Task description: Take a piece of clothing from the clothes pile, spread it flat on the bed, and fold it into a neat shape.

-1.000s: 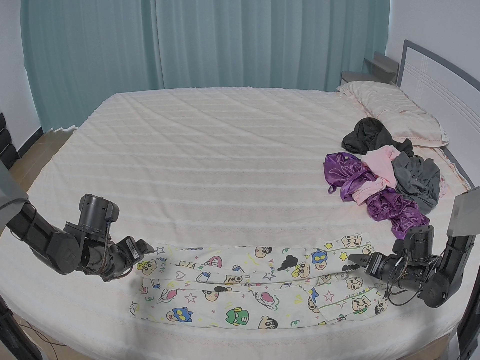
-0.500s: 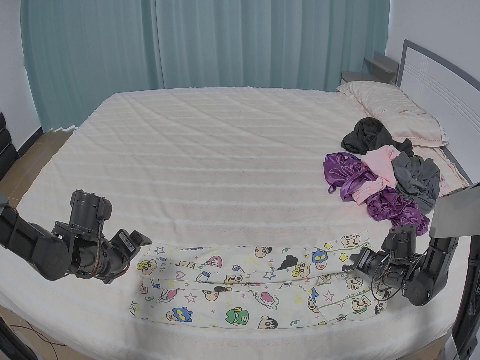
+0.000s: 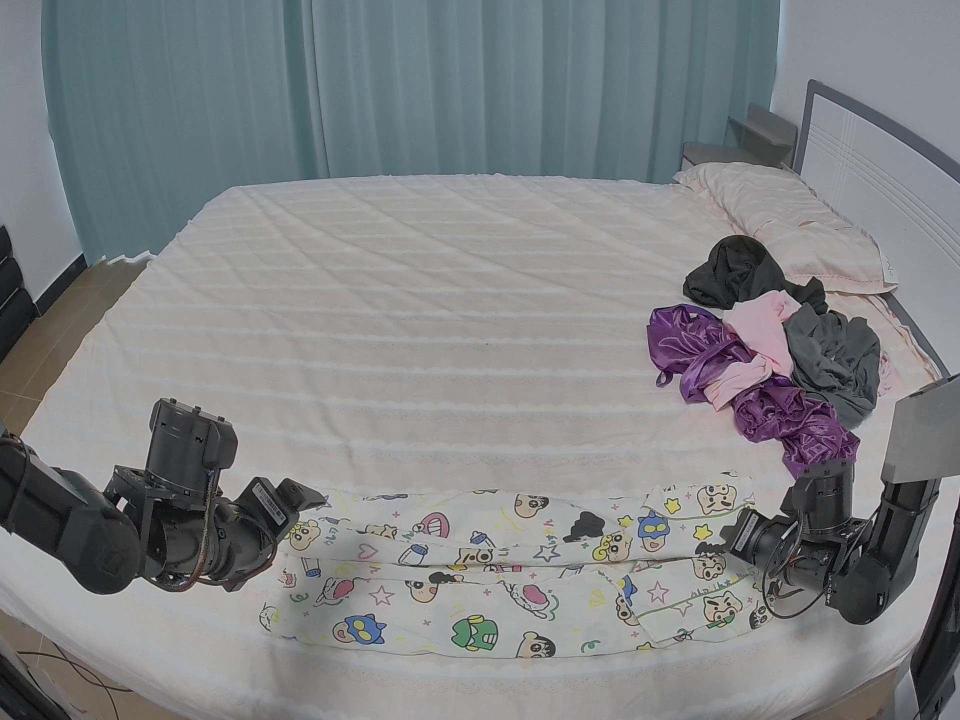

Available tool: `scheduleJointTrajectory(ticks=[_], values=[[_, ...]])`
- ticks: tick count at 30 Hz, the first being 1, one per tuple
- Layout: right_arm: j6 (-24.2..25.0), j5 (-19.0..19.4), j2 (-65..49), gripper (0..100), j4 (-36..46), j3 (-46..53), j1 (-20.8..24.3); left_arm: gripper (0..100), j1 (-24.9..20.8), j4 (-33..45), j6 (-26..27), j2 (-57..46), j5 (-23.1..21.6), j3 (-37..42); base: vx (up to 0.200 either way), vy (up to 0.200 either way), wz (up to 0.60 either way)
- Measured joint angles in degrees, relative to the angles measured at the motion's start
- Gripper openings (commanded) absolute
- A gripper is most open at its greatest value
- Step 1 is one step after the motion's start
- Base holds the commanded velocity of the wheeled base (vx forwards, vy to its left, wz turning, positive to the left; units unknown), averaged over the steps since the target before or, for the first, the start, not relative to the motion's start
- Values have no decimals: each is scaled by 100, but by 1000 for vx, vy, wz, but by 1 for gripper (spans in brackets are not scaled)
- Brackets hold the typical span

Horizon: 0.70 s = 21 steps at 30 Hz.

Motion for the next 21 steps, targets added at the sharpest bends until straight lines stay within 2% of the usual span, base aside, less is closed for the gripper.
scheduleJointTrajectory(ticks=[6,7,21], values=[[-154,-5,-134,0,5,128,-26,100,-41,-11,-9,22,-2,79,0,0,0],[-197,-5,-143,100,5,141,-39,100,-45,-11,-11,29,-4,85,0,0,0],[-378,-5,-667,100,111,-2,-169,100,55,-501,-1,239,96,124,0,0,0]])
